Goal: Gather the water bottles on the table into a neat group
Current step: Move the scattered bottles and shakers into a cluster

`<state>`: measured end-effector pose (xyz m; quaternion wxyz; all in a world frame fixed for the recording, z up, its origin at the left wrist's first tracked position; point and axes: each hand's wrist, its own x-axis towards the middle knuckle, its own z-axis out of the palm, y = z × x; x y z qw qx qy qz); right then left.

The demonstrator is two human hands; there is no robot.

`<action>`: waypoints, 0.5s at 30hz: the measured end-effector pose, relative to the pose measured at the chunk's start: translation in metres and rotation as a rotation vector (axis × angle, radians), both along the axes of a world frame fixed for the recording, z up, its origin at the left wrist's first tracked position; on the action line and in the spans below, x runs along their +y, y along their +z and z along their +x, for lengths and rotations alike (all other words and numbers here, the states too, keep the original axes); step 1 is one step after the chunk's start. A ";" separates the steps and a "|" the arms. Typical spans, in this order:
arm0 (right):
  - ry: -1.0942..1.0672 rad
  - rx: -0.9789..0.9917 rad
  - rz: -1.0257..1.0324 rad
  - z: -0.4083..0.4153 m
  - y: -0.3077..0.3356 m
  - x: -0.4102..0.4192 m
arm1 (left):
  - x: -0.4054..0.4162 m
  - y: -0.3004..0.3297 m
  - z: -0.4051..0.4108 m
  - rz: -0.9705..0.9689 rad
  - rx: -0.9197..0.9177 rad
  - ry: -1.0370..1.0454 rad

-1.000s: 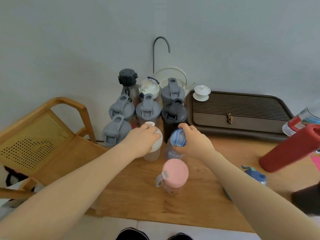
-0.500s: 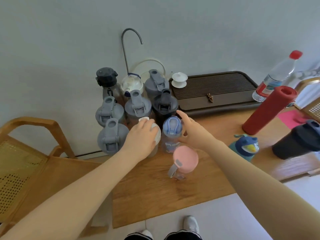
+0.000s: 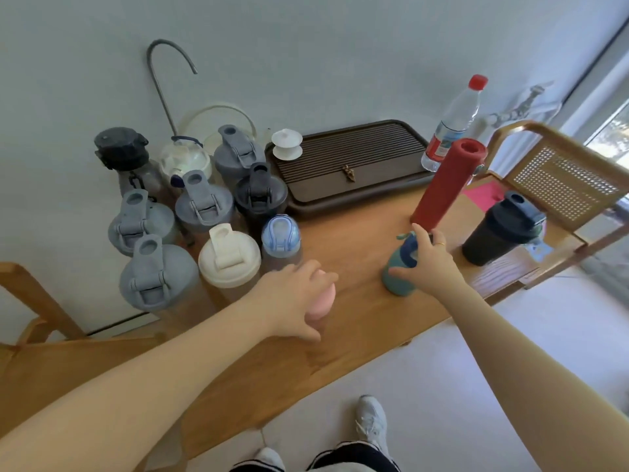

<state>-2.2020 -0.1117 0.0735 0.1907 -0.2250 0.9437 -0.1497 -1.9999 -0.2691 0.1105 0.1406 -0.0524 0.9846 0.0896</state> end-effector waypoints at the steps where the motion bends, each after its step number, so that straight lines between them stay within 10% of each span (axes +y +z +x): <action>1: 0.002 -0.022 -0.013 -0.004 -0.003 -0.001 | 0.000 -0.002 -0.002 -0.003 0.012 0.013; 15: 0.528 0.144 -0.099 -0.041 0.000 -0.041 | 0.005 -0.008 -0.090 -0.281 0.170 0.358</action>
